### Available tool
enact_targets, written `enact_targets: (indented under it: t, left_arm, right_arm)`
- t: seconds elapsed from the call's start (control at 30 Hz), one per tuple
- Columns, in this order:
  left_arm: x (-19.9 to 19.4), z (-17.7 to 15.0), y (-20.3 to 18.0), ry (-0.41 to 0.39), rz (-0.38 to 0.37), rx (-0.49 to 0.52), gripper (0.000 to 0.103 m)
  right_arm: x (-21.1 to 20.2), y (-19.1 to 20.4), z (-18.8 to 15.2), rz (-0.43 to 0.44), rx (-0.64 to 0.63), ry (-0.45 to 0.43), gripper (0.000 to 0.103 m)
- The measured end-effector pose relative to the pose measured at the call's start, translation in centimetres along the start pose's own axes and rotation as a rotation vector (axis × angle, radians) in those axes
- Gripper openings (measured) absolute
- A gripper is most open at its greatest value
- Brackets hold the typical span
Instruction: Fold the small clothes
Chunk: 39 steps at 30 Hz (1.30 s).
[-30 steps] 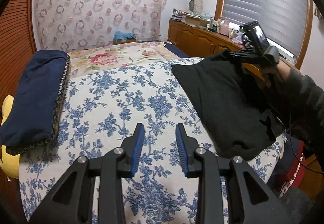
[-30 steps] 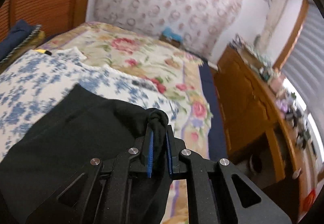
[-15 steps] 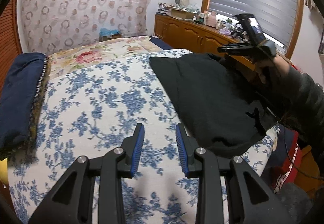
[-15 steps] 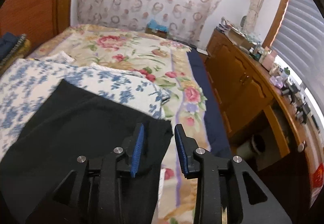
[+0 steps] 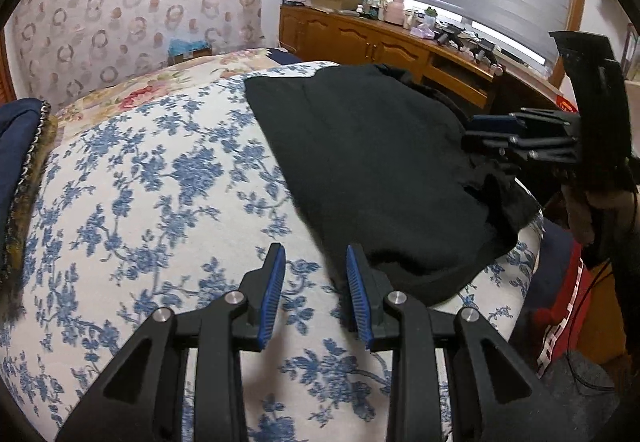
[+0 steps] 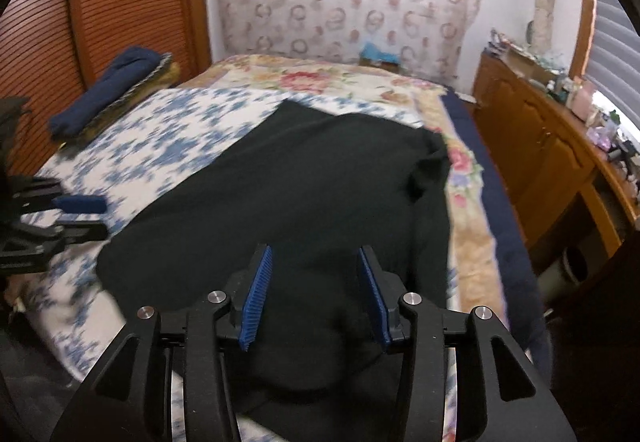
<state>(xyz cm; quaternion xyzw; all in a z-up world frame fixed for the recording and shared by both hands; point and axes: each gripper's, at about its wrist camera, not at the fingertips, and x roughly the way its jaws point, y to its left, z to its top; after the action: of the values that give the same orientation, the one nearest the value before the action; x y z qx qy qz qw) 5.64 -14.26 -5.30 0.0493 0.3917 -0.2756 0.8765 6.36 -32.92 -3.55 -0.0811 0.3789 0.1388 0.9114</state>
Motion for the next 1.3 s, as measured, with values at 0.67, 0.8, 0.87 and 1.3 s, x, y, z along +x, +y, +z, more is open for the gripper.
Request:
enact_targets:
  t: [0.67, 0.8, 0.87, 1.3]
  left_arm:
    - [0.9, -1.3, -1.2, 0.031, -0.008, 0.002, 0.03]
    - [1.0, -1.6, -1.4, 0.035, -0.01, 0.001, 0.03]
    - [1.0, -1.6, -1.4, 0.034, -0.012, 0.0, 0.03]
    - [0.8, -1.6, -2.5, 0.047, -0.044, 0.006, 0.03]
  right_arm:
    - [-0.6, 1.0, -4.5, 0.018, -0.033, 0.069, 0.012]
    - [-2.5, -0.1, -4.5, -0.063, -0.034, 0.063, 0.009]
    - [-3.4, -0.8, -4.7, -0.083, -0.018, 0.07, 0.008]
    - [-5.1, -2.3, -6.3, -0.178, 0.096, 0.064, 0.024]
